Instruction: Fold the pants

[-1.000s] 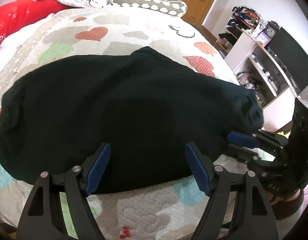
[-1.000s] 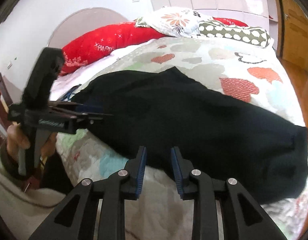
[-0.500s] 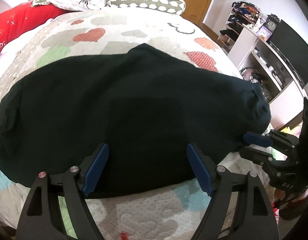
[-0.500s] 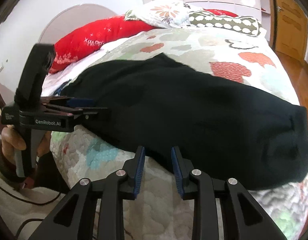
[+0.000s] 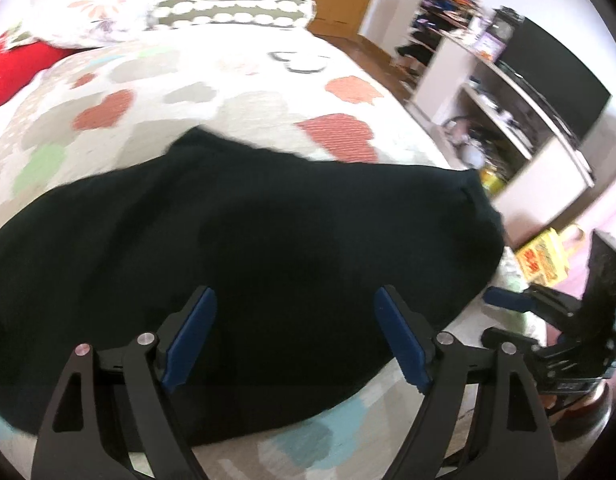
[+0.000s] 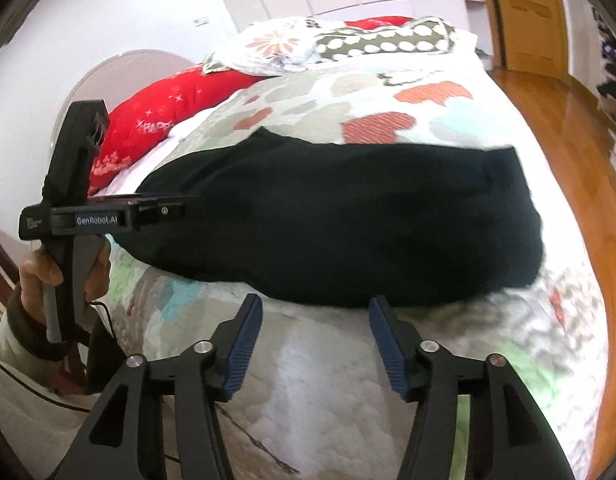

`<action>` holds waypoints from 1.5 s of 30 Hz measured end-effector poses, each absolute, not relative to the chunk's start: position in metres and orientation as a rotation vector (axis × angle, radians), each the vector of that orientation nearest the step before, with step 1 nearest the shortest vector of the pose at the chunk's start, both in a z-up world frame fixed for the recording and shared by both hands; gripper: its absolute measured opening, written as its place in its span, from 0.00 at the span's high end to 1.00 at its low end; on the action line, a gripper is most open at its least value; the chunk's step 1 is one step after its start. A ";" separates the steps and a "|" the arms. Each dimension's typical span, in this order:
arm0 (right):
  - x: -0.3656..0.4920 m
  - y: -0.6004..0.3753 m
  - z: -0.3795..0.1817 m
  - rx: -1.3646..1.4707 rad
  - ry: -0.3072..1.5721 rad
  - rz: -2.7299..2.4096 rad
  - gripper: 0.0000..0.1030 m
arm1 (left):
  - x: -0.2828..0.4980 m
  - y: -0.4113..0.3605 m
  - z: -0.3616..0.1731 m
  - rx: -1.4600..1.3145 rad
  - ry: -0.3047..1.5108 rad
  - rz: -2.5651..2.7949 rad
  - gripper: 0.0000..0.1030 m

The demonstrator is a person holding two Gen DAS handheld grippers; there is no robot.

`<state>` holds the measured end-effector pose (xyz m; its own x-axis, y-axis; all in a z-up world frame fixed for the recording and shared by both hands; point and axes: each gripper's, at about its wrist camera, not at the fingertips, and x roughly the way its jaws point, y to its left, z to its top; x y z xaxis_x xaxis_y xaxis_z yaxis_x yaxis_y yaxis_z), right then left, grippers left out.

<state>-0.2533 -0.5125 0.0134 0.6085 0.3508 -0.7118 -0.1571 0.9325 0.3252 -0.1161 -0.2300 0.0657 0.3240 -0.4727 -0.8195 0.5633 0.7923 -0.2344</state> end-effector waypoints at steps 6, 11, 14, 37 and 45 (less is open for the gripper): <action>-0.260 -0.543 0.006 0.341 0.855 0.238 0.39 | -0.101 -0.278 0.073 0.116 1.076 -0.878 0.18; -0.260 -0.559 0.002 0.417 0.810 0.221 0.39 | -0.087 -0.329 0.075 0.183 1.078 -1.004 0.18; -0.258 -0.567 -0.002 0.459 0.792 0.211 0.39 | -0.077 -0.356 0.070 0.207 1.101 -1.053 0.18; -0.237 -0.573 -0.023 0.582 0.672 0.110 0.62 | -0.075 -0.471 0.037 0.437 1.122 -1.234 0.40; -0.242 -0.564 0.017 0.547 0.578 0.164 0.94 | -0.068 -0.444 0.071 0.283 1.113 -1.264 0.75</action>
<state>-0.2417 -0.5641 0.0171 0.8291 0.2958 -0.4745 0.0036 0.8458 0.5335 -0.0675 -0.4443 0.0714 -0.1053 -0.6106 -0.7849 0.8561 0.3460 -0.3840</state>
